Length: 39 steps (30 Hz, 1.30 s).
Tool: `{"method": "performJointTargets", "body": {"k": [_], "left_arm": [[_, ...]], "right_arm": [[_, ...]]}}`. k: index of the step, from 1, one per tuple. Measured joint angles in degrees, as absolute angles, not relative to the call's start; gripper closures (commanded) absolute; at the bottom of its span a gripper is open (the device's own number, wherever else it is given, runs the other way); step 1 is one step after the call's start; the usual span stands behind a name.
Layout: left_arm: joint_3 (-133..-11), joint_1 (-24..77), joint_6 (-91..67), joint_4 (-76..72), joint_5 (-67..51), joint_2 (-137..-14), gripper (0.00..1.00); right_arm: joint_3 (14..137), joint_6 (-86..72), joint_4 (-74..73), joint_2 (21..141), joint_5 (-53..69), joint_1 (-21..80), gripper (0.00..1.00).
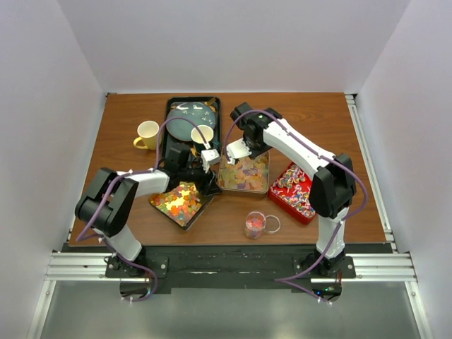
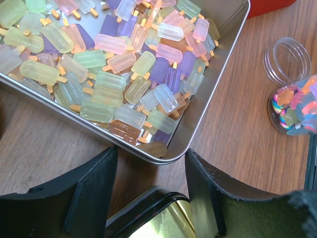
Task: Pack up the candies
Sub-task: Scoop the fake candies from the storage box.
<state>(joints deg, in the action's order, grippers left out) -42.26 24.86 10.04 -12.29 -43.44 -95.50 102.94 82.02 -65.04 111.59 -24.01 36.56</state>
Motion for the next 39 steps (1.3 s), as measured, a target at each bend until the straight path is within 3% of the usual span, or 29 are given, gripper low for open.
{"method": "performJointTargets", "body": {"k": [11, 39], "left_arm": [[-42.3, 24.9, 10.0, -12.9, -44.0, -95.9, 0.40], [-40.6, 23.2, 7.6, -18.6, -49.0, -98.2, 0.43]], "right_arm": [[96.5, 86.5, -64.1, 111.2, -22.5, 35.4, 1.00], [98.8, 84.6, -62.8, 114.1, -19.4, 37.4, 1.00]]}}
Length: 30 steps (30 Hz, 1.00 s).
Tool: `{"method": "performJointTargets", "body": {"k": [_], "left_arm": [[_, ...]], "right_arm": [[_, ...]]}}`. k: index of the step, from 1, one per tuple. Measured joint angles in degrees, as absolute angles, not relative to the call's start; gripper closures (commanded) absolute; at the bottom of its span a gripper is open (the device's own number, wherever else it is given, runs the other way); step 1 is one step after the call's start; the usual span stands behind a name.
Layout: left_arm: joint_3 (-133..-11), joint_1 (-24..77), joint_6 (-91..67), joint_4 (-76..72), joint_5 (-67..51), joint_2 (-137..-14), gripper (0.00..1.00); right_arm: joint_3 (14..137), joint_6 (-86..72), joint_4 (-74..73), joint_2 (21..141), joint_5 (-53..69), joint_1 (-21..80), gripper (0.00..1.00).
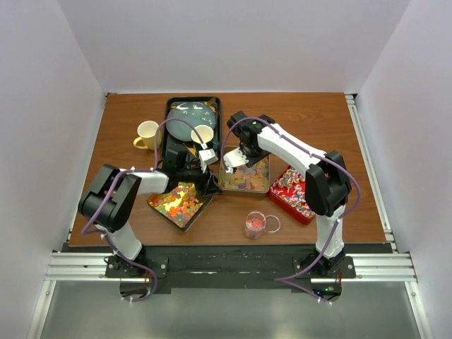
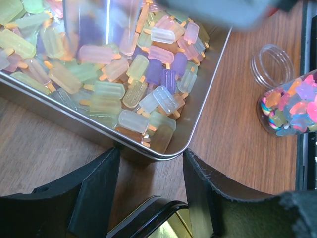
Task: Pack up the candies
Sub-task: Scoop the fake candies from the storage box.
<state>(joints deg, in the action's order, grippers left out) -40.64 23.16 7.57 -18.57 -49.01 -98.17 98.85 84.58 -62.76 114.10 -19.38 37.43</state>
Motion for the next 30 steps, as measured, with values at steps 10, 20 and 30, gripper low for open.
{"method": "performJointTargets", "body": {"k": [10, 20, 30], "left_arm": [[-41.0, 22.9, 6.2, -19.2, -50.6, -99.4, 0.44], [-42.0, 22.5, 4.7, -18.9, -52.0, -100.6, 0.45], [-42.3, 22.4, 4.0, -18.5, -52.6, -100.9, 0.46]], "right_arm": [[98.4, 83.6, -59.9, 115.5, -17.5, 39.4, 1.00], [90.4, 83.5, -53.5, 111.9, -19.2, 39.9, 1.00], [84.6, 87.5, -45.4, 109.7, -21.8, 40.2, 1.00]]}}
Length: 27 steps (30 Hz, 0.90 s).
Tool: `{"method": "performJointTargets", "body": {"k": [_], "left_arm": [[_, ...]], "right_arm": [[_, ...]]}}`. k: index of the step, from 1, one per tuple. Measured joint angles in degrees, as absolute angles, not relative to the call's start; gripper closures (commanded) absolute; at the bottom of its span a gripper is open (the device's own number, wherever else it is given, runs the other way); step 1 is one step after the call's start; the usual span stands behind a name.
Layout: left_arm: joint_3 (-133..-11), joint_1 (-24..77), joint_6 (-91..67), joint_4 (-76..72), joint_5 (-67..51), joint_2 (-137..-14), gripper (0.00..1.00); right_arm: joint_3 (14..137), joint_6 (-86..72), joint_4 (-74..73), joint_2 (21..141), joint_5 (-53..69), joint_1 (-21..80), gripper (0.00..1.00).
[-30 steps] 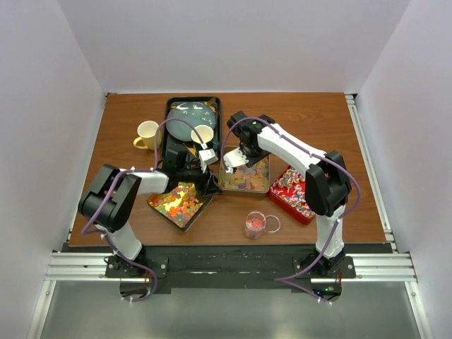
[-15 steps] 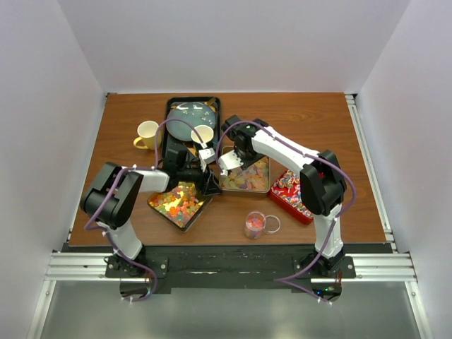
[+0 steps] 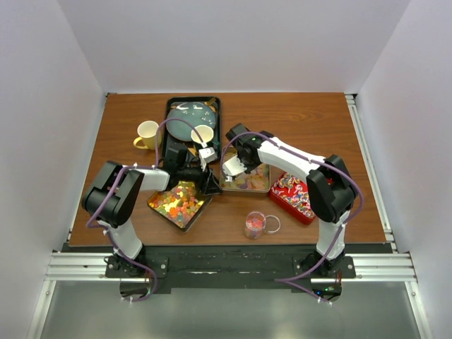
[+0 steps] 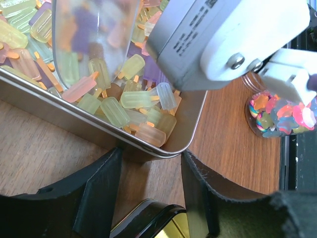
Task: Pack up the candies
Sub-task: Scoop the fake candies from the storage box.
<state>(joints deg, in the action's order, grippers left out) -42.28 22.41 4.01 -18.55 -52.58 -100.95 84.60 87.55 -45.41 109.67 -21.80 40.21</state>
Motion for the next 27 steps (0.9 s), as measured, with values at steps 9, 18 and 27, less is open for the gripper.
{"method": "performJointTargets", "body": {"k": [9, 18, 27], "left_arm": [[-42.5, 22.4, 4.0, -18.0, -52.6, -101.1, 0.47], [-42.9, 22.4, 4.0, -17.1, -52.1, -101.0, 0.47], [-42.7, 22.7, 4.1, -16.6, -51.0, -100.4, 0.47]], "right_arm": [[87.1, 91.6, -45.2, 110.8, -20.1, 39.3, 1.00], [109.4, 86.0, -67.0, 126.9, -19.9, 36.5, 1.00], [100.2, 79.3, -66.3, 121.0, -18.1, 37.9, 1.00]]}}
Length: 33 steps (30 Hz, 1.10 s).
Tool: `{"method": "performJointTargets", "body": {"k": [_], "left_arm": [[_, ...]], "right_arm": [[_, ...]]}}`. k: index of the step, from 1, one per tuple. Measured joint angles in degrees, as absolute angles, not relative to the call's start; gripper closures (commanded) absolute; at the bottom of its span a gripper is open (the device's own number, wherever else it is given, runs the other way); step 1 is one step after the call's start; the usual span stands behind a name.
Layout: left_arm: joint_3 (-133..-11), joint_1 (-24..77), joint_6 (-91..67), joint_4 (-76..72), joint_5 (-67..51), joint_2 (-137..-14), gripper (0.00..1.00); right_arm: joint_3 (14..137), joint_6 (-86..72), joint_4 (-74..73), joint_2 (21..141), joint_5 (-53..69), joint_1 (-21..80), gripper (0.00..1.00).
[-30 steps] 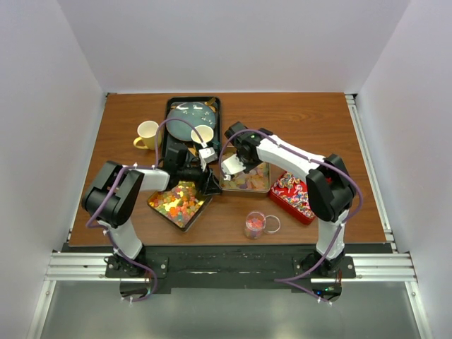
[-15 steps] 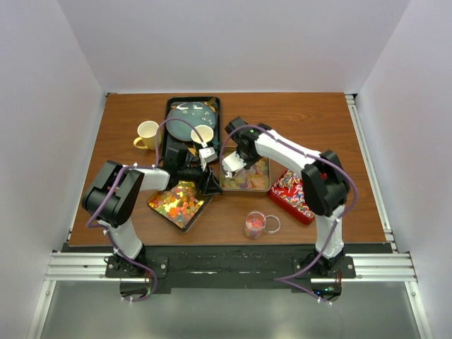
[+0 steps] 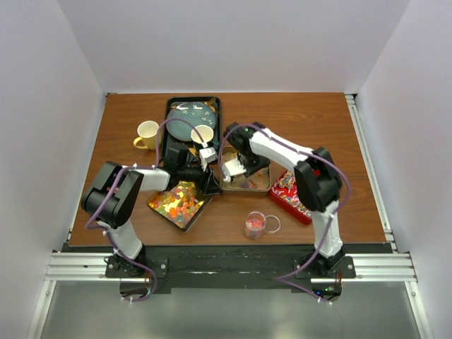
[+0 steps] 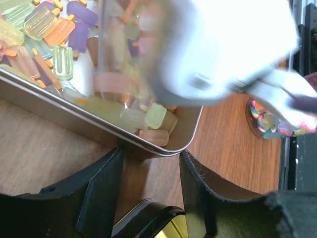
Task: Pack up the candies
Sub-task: Scoop the fake candies from the storage box.
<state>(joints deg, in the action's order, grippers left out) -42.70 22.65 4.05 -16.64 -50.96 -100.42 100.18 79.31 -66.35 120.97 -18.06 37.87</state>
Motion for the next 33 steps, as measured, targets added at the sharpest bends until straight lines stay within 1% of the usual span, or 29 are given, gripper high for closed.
{"method": "performJointTargets", "body": {"k": [2, 5, 8, 13, 18, 21, 26, 33], "left_arm": [[-42.6, 22.7, 4.1, -16.6, -51.0, -100.4, 0.48], [-42.6, 23.0, 4.1, -16.8, -50.6, -100.4, 0.48], [-42.6, 23.0, 4.0, -16.9, -50.5, -100.4, 0.48], [-42.6, 22.7, 3.8, -17.0, -50.1, -100.4, 0.48], [-42.6, 22.6, 3.6, -17.0, -49.9, -100.4, 0.48], [-42.6, 22.6, 3.5, -17.0, -49.9, -100.4, 0.48], [-42.7, 22.4, 3.4, -16.6, -50.3, -100.4, 0.48], [-43.9, 22.0, 4.1, -12.6, -51.2, -100.4, 0.47]], "right_arm": [[91.3, 80.2, -60.2, 115.2, -18.7, 39.8, 1.00], [87.0, 81.7, -58.0, 111.0, -18.2, 42.2, 1.00], [91.0, 80.6, -58.1, 114.2, -18.5, 43.7, 1.00], [101.8, 77.2, -66.1, 123.3, -20.0, 43.0, 1.00], [103.8, 73.0, -70.5, 124.5, -18.3, 42.8, 1.00], [103.9, 70.8, -72.5, 124.4, -14.2, 42.0, 1.00], [99.2, 68.7, -70.2, 121.3, -5.8, 38.9, 1.00], [98.8, 68.2, -70.8, 120.8, 10.3, 33.2, 1.00]]}}
